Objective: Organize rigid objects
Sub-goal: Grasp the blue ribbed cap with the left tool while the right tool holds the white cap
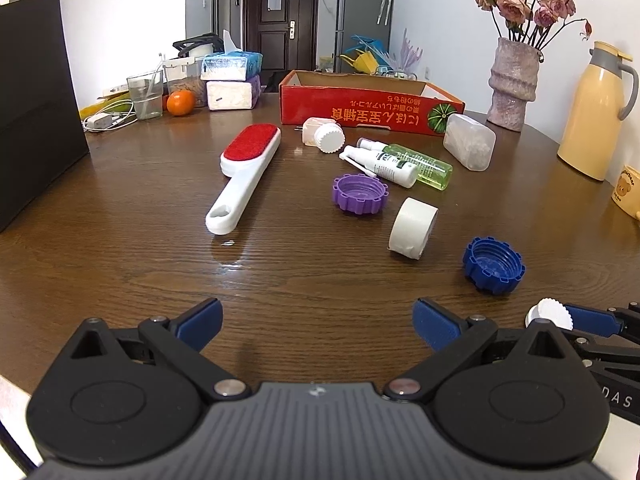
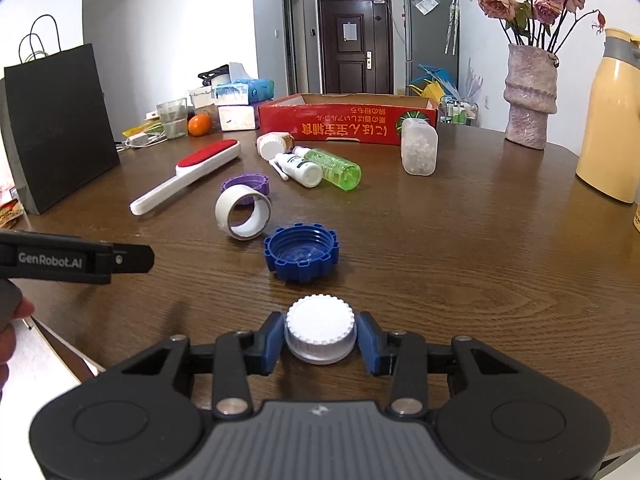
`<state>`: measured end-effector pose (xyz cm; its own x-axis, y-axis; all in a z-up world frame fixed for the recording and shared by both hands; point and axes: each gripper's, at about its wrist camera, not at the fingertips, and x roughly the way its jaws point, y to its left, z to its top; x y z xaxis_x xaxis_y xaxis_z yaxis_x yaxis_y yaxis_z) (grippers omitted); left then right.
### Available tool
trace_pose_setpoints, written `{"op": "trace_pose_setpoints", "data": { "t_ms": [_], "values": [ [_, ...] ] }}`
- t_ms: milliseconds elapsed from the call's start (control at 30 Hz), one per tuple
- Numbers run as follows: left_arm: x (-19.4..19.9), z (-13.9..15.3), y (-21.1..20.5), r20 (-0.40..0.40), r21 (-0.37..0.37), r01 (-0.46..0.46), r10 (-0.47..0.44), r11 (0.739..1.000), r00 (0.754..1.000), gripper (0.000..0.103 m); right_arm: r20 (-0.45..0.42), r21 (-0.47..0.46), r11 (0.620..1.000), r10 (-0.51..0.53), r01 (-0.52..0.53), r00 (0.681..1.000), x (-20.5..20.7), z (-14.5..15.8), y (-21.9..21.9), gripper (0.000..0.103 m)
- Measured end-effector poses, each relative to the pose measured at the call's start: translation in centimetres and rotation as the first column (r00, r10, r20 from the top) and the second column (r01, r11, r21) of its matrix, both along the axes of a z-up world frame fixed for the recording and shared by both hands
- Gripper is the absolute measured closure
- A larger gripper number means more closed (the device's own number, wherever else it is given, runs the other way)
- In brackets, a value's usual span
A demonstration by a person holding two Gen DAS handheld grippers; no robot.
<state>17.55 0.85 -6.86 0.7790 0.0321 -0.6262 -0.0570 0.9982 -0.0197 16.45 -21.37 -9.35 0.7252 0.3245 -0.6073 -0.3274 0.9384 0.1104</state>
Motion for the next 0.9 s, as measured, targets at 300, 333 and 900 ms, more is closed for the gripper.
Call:
{"op": "trace_pose_setpoints", "data": {
  "t_ms": [300, 333, 900],
  "values": [
    [1.5, 0.1, -1.6, -0.009, 0.013, 0.017, -0.017, 1.000, 1.000, 0.000, 0.022, 0.019, 1.000, -0.018, 0.017, 1.000, 1.3, 0.2, -1.3, 0.064],
    [1.7, 0.0, -1.8, -0.010, 0.014, 0.019, -0.019, 1.000, 1.000, 0.000, 0.024, 0.020, 1.000, -0.020, 0.019, 1.000, 1.5, 0.2, -1.4, 0.064],
    [4.6, -0.3, -7.0, -0.032, 0.023, 0.112, -0.112, 0.993, 0.993, 0.000, 0.042, 0.031, 0.997, -0.074, 0.073, 0.996, 3.4, -0.1, -5.0, 0.064]
  ]
}}
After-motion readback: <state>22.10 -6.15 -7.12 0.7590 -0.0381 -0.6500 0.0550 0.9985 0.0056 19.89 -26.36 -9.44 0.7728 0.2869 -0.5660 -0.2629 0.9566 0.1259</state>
